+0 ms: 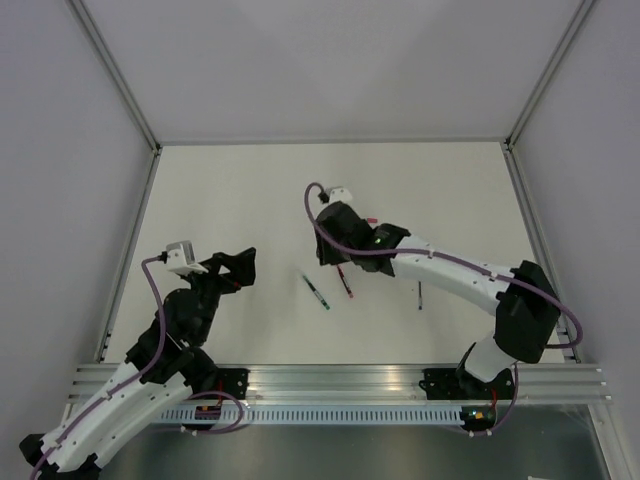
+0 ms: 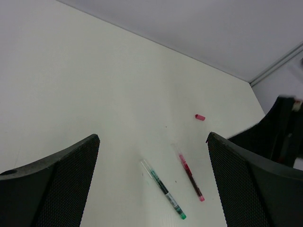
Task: Insert the pens into the pen caps
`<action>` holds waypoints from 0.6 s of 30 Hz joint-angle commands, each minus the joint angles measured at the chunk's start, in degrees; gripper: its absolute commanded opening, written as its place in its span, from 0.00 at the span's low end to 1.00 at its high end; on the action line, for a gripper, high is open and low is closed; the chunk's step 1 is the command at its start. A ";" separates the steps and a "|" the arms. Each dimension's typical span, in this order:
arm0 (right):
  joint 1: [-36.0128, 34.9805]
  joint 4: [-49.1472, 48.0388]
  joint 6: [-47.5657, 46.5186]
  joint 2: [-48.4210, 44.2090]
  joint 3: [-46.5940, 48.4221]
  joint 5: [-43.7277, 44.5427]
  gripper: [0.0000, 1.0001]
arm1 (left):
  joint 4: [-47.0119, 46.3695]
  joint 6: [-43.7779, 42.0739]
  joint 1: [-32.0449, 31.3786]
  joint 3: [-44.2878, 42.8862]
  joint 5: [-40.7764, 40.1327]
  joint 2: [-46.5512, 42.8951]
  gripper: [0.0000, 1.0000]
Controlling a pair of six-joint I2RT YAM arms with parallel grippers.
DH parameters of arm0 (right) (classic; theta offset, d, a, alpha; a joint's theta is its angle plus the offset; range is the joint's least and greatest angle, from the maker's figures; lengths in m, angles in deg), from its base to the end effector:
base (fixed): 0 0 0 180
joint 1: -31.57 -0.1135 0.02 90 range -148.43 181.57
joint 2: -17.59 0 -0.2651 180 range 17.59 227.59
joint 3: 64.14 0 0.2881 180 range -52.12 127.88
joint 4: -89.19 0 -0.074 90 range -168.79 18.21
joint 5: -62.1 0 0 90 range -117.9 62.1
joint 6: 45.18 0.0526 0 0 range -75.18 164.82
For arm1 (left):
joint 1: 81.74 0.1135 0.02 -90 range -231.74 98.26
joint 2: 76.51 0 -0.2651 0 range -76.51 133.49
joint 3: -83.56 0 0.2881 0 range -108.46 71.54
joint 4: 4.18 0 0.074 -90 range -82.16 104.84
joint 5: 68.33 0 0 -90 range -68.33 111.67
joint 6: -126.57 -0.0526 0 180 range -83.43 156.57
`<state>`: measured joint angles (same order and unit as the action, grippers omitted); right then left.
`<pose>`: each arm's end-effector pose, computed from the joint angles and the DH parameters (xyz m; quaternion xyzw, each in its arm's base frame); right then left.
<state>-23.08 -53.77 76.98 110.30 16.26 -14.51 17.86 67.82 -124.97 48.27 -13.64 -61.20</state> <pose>0.2388 0.3156 0.2219 -0.1419 0.9214 0.1576 0.3258 0.1315 -0.0819 0.2777 -0.1378 0.7040 -0.2266 0.6588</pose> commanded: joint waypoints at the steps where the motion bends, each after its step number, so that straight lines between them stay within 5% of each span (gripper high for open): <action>1: 8.49 8.90 -1.75 -4.03 8.08 7.87 0.45 | -3.16 -1.27 -0.11 0.15 2.78 2.61 1.00; 10: 20.62 13.48 -1.84 5.37 9.84 9.47 0.45 | -4.57 -1.98 -0.11 0.06 5.69 4.29 1.00; 18: 23.63 11.11 -0.96 12.23 7.21 8.06 0.45 | -5.45 -1.98 -0.11 0.77 7.09 2.97 1.00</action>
<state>-0.17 -42.91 75.91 121.58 24.46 -6.64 14.96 67.20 -124.97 48.58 -8.11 -57.77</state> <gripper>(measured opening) 0.449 0.993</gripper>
